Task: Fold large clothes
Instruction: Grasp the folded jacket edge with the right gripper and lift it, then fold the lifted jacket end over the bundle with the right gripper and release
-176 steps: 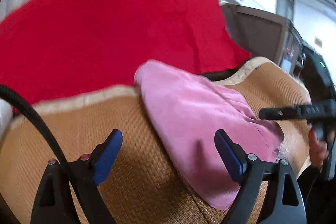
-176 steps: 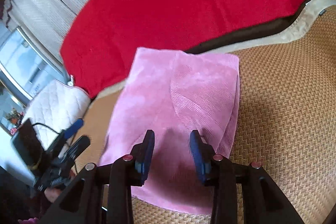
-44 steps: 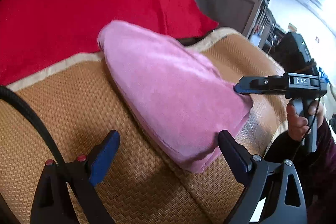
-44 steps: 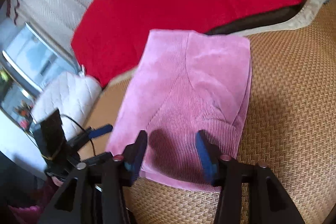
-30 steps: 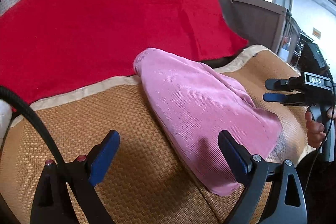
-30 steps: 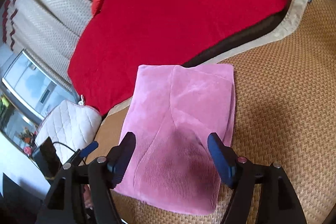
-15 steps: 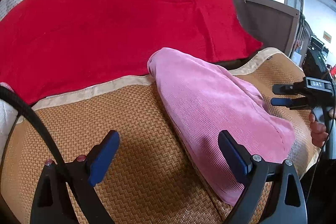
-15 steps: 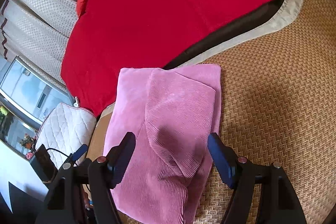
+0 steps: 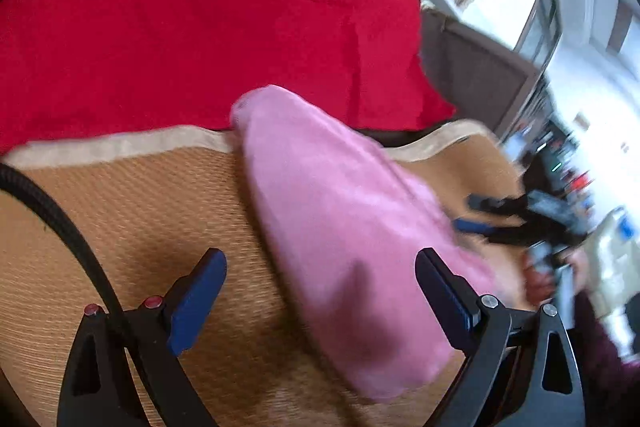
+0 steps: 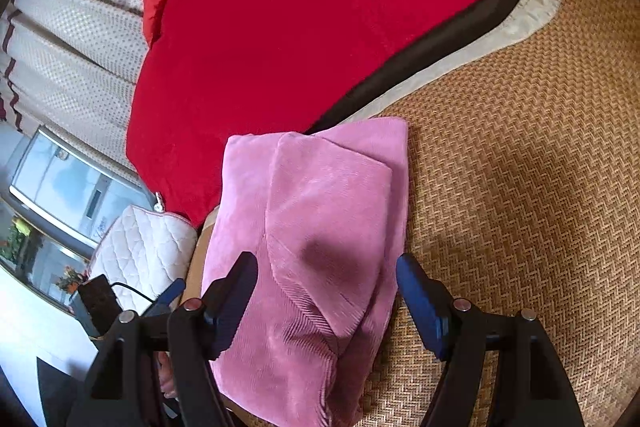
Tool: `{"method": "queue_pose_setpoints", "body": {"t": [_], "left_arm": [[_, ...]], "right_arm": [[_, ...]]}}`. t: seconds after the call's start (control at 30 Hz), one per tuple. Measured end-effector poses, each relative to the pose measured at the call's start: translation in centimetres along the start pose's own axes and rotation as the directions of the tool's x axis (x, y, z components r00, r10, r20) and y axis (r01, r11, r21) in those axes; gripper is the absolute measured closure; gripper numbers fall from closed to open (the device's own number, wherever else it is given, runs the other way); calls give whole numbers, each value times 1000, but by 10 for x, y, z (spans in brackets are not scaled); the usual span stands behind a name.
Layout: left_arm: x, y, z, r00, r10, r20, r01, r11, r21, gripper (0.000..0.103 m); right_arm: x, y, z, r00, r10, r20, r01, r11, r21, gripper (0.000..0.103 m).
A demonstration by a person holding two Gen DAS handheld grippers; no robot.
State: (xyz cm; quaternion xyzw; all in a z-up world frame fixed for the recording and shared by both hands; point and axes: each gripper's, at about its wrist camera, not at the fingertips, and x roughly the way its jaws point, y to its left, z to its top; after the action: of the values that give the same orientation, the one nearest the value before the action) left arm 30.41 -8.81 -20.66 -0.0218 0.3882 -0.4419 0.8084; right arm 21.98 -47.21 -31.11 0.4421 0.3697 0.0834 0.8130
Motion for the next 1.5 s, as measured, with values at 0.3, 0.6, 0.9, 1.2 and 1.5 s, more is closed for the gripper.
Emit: {"method": "queue_pose_setpoints", "body": {"t": [0.3, 0.6, 0.9, 1.2, 1.5], "left_arm": [[38, 11, 1, 981, -151, -120, 132, 980, -152, 8], [79, 14, -9, 936, -284, -209, 230, 941, -249, 8], [91, 3, -7, 940, -292, -178, 249, 941, -227, 8], [81, 1, 0, 951, -290, -110, 265, 944, -199, 10], [36, 6, 13, 965, -263, -9, 258, 951, -169, 11]], "right_arm": [[10, -14, 1, 999, 26, -28, -25, 999, 29, 28], [43, -25, -1, 992, 53, -113, -47, 998, 49, 27], [80, -4, 6, 983, 109, -151, -112, 994, -13, 18], [92, 26, 1, 983, 100, -152, -110, 992, -61, 46], [95, 82, -9, 981, 139, -135, -160, 974, -158, 55]]}}
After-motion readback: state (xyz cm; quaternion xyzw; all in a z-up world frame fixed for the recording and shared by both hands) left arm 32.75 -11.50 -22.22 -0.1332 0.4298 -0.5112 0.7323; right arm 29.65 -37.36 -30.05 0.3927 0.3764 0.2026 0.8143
